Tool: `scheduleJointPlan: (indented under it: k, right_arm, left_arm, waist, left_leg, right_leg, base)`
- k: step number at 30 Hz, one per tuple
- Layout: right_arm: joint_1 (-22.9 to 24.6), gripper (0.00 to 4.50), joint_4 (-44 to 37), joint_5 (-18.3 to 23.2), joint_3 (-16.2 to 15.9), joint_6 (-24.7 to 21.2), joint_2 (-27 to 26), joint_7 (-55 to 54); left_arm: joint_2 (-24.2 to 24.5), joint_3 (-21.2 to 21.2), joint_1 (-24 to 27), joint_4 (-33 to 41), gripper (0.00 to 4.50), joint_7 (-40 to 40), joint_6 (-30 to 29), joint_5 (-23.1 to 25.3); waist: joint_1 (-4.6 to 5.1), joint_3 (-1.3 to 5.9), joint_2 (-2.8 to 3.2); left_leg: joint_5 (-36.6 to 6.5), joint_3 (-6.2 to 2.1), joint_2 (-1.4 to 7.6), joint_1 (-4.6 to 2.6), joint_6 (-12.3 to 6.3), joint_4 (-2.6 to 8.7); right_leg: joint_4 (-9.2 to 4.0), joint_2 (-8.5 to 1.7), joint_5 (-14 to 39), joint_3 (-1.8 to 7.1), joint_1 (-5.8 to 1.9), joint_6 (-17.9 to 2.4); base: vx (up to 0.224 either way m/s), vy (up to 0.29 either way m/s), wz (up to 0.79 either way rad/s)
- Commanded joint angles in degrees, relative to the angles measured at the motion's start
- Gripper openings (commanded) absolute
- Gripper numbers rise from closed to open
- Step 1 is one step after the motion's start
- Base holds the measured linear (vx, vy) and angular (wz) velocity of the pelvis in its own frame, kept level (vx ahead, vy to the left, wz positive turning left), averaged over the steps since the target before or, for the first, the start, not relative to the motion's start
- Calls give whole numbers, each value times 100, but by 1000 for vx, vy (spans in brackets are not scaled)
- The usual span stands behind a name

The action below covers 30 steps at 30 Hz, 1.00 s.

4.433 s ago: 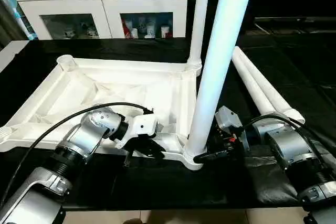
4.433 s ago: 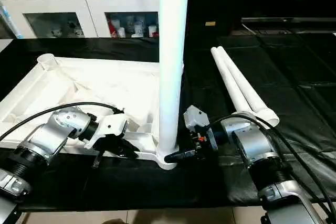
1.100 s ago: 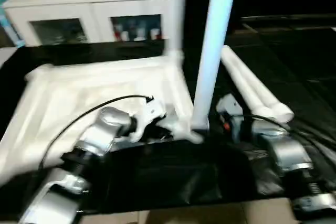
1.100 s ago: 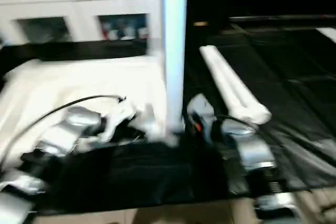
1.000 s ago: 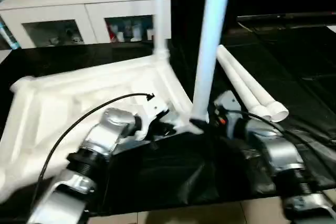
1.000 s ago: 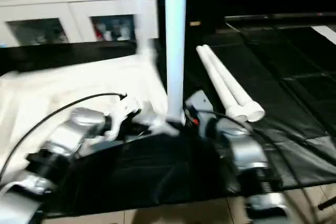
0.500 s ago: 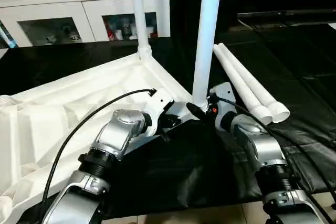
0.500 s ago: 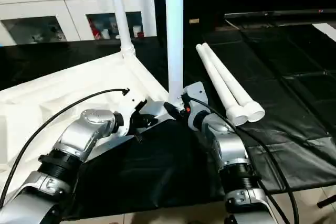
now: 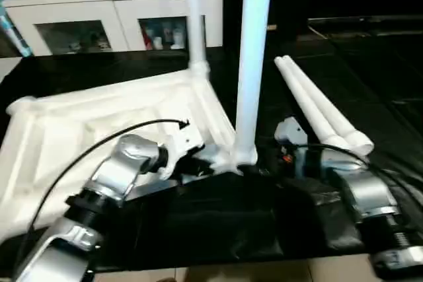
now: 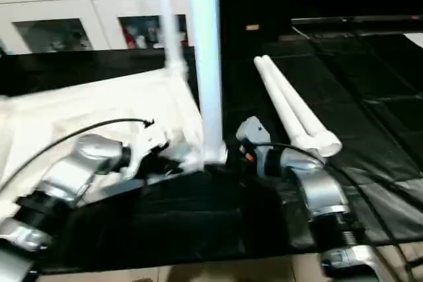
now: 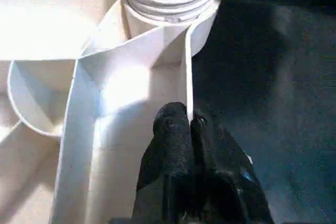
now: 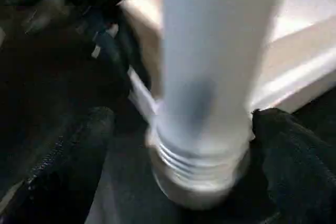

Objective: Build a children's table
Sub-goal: Rotate leg to tighten

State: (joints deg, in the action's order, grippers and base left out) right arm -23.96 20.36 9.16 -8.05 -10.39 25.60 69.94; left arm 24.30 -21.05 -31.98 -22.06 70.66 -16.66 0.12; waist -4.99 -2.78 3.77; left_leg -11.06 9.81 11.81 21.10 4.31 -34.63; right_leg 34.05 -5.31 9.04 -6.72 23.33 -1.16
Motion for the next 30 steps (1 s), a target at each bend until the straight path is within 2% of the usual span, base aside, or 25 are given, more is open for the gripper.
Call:
scheduleJointPlan:
  k: [1, 3, 9, 18, 21, 30]
  right_arm:
    - [-81, 443, -82, 69, -99, 129, 95, 386]
    - [-104, 443, -70, 79, -131, 162, 146, 487]
    - [-288, 443, 98, 55, -338, 413, 298, 1001]
    - [-326, 443, 74, 111, -601, 400, 261, 1441]
    - [-342, 443, 101, 105, -641, 407, 250, 1496]
    - [-434, 363, 260, 85, -730, 453, 167, 1593]
  left_arm:
    - [85, -154, -119, 129, 0, 510, 270, -92]
    - [126, -197, -125, 122, 0, 595, 274, -87]
    - [302, -448, -124, 23, 0, 1019, 719, 21]
    - [324, -538, -116, -4, 0, 1199, 923, 14]
    - [327, -554, -109, -16, 0, 1216, 964, 15]
    - [333, -571, -104, -61, 0, 1244, 1049, 38]
  waist:
    - [10, 422, -54]
    - [-14, 416, -58]
    - [-27, 416, -67]
    - [-22, 426, -90]
    - [-26, 424, -82]
    - [-30, 427, -87]
  left_leg:
    - [-956, -8, 144, -47, -549, 371]
    - [-971, -9, 146, -42, -524, 376]
    - [-1043, -13, 140, -47, -474, 377]
    - [-952, -19, 148, -28, -495, 377]
    - [-957, -18, 148, -28, -500, 375]
    - [-936, -16, 148, -34, -486, 373]
  right_leg:
    - [-374, -301, 1398, 305, -342, -1169]
    - [-364, -309, 1390, 305, -340, -1211]
    - [-386, -313, 1572, 301, -345, -1163]
    - [-366, -307, 1514, 299, -355, -1168]
    - [-367, -312, 1546, 298, -355, -1165]
    - [-371, -312, 1591, 300, -350, -1144]
  base:
    - [0, 0, 0]
    - [0, 0, 0]
    - [0, 0, 0]
    - [0, 0, 0]
    - [0, 0, 0]
    - [0, 0, 0]
